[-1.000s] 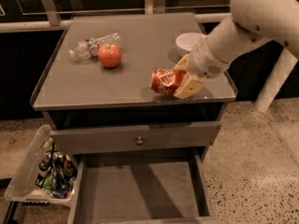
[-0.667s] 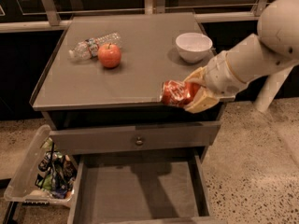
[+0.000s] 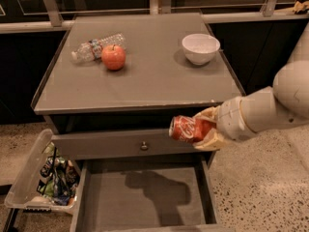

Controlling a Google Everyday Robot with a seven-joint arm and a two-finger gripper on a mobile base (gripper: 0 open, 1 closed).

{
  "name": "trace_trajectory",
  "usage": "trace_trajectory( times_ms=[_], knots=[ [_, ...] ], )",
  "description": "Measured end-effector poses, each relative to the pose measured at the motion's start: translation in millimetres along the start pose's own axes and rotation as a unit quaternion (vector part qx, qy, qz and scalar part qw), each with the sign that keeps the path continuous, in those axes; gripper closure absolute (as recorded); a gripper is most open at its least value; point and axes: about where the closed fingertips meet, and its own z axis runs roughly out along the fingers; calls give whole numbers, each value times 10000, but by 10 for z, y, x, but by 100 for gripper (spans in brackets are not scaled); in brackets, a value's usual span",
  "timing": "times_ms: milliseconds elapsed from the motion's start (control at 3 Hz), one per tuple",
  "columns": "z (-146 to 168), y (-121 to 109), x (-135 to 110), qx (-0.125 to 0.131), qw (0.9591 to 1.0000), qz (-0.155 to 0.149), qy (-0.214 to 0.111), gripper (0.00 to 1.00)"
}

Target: Place coke can into middle drawer

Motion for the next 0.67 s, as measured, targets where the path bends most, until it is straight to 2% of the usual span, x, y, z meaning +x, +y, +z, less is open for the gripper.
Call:
trace_trajectory(
  times_ms=[333, 667],
  knots=[
    [642, 156, 274, -104, 9988, 484, 50, 100],
    [618, 219, 223, -54, 9990, 428, 105, 100]
  ],
)
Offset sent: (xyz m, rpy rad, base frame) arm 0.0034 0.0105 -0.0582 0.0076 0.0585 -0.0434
